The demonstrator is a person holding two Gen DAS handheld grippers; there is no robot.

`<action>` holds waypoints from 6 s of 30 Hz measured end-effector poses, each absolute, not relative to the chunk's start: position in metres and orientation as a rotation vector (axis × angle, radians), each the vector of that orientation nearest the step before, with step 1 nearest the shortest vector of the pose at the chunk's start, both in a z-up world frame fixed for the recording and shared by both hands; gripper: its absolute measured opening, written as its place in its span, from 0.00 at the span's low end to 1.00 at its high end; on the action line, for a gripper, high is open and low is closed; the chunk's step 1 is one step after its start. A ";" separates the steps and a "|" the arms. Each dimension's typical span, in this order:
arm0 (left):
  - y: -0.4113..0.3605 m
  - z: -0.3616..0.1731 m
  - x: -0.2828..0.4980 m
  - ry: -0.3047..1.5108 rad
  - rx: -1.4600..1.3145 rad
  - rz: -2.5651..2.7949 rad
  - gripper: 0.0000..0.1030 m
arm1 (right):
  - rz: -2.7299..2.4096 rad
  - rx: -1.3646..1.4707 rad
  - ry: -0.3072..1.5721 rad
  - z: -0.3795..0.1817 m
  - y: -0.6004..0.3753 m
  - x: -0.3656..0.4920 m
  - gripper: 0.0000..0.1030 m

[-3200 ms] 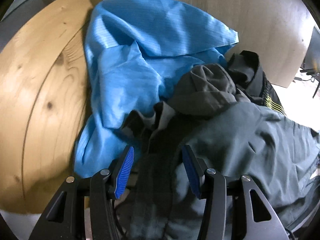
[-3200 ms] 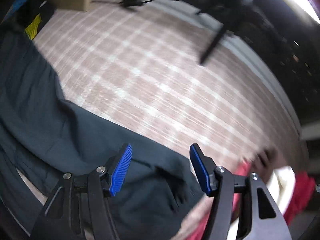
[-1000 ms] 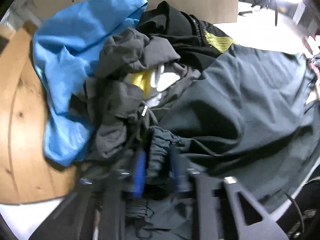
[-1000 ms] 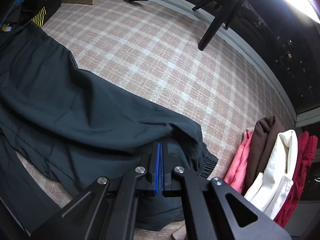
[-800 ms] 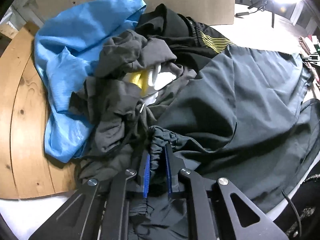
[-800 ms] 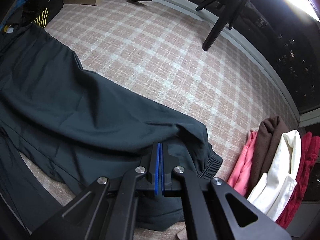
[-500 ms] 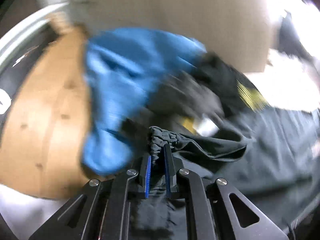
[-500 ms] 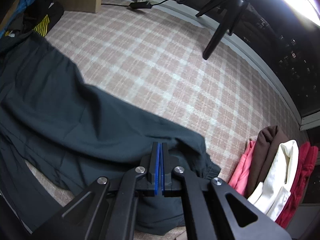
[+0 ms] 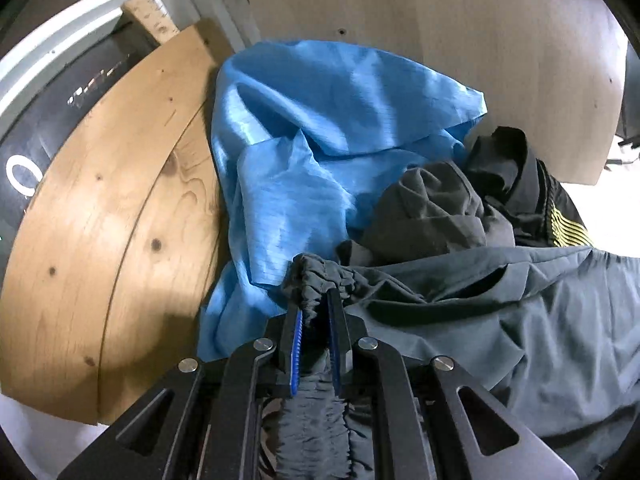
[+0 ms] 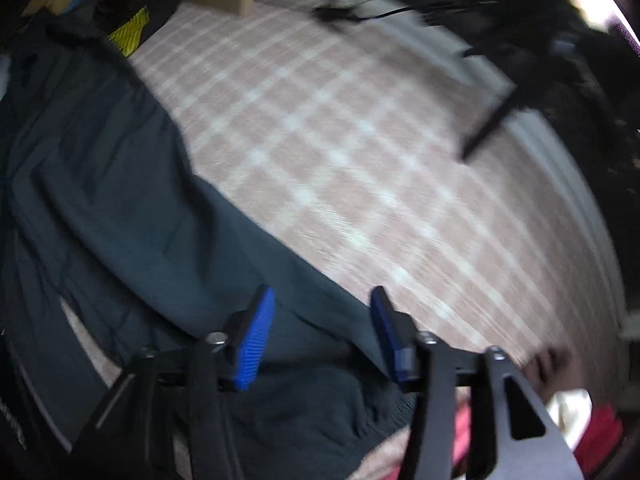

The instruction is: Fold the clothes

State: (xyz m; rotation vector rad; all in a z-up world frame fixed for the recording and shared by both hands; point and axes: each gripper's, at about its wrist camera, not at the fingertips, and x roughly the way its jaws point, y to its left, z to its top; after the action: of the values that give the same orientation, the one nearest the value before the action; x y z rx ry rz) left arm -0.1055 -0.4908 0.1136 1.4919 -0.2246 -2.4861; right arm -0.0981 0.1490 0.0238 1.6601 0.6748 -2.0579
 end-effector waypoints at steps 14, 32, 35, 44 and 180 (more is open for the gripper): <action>-0.485 0.130 -0.085 -0.169 1.408 -2.567 0.09 | -2.137 1.694 0.803 0.026 0.136 -0.057 0.02; -0.540 0.079 0.147 0.024 1.381 -2.580 0.09 | -2.733 1.586 0.245 0.084 0.135 0.218 0.02; -0.544 0.057 0.165 0.016 1.447 -2.547 0.10 | -2.652 1.685 0.246 0.050 0.130 0.229 0.02; -0.541 0.052 0.193 -0.141 1.507 -2.553 0.19 | -2.612 1.697 0.267 0.051 0.102 0.250 0.02; -0.020 -0.001 0.207 -1.120 2.156 -3.027 0.21 | -2.766 1.576 -0.921 0.024 0.344 0.320 0.34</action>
State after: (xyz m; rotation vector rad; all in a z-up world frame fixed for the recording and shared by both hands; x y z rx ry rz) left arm 0.2067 -0.0204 -0.0010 2.1562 -1.1203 -3.0273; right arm 0.3203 0.3437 0.0238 1.5756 -0.9209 -2.7656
